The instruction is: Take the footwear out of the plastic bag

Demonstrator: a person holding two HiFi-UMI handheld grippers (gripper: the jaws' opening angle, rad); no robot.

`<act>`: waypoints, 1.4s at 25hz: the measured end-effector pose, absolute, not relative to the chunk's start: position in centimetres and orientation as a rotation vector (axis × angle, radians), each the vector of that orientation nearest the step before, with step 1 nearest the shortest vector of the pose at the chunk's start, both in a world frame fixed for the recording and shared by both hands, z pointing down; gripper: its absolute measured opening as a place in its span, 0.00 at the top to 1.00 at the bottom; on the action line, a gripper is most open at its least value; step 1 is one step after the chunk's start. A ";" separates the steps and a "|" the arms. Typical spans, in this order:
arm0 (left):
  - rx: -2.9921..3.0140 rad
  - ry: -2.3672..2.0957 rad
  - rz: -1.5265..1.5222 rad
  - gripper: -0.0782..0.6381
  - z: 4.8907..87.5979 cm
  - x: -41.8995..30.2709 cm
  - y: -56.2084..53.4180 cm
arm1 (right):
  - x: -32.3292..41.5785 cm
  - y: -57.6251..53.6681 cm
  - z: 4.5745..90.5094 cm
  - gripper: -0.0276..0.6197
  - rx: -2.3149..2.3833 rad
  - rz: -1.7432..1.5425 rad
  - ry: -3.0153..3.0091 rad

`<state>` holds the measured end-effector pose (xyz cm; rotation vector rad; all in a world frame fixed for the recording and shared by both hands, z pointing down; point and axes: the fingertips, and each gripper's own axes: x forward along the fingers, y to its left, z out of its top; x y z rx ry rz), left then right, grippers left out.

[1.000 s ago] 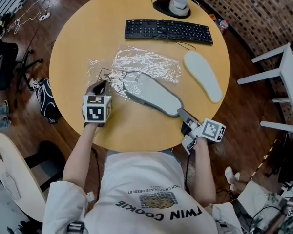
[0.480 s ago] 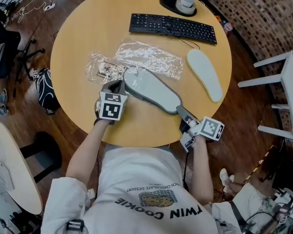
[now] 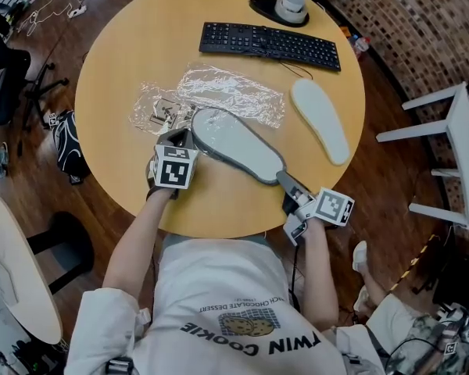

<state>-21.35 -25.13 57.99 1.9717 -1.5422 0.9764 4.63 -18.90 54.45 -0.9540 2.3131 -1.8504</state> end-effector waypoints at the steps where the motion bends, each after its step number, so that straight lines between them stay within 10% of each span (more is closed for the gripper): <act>1: 1.964 -1.549 0.977 0.88 58.0 -21.3 -25.1 | 5.3 -18.5 55.2 0.86 -1.022 -1.908 2.270; 35: 1.915 -1.639 0.968 0.88 57.5 -21.4 -25.3 | 18.8 -12.3 56.6 0.85 -1.277 -1.941 2.062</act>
